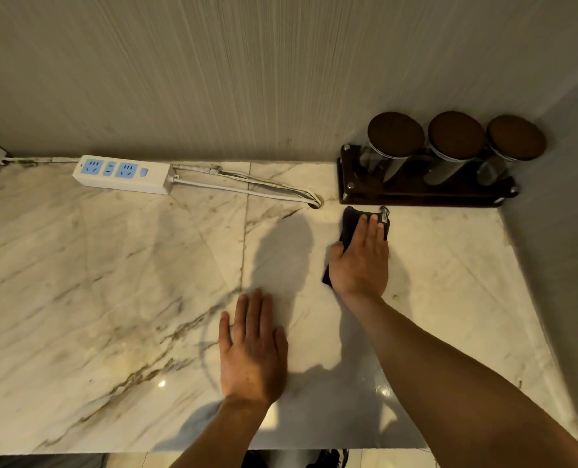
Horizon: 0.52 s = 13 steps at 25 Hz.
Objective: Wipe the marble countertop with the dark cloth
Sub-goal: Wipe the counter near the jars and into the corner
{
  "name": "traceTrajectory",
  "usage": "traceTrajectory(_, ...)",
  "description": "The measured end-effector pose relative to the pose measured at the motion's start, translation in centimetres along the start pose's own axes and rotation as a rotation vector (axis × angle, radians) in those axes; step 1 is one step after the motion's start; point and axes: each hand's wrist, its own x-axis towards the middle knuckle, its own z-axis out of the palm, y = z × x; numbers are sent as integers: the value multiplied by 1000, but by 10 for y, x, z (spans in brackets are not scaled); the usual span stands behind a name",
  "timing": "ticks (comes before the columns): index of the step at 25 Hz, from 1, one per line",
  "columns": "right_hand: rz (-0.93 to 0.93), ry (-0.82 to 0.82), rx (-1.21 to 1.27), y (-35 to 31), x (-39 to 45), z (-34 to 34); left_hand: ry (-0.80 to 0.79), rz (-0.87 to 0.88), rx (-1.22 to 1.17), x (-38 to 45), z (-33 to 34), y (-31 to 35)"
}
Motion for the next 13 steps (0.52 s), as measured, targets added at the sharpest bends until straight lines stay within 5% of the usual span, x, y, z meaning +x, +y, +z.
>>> traceTrajectory(13,184,100,42,14,-57,6,-26,-6,31,-1,-1,0)
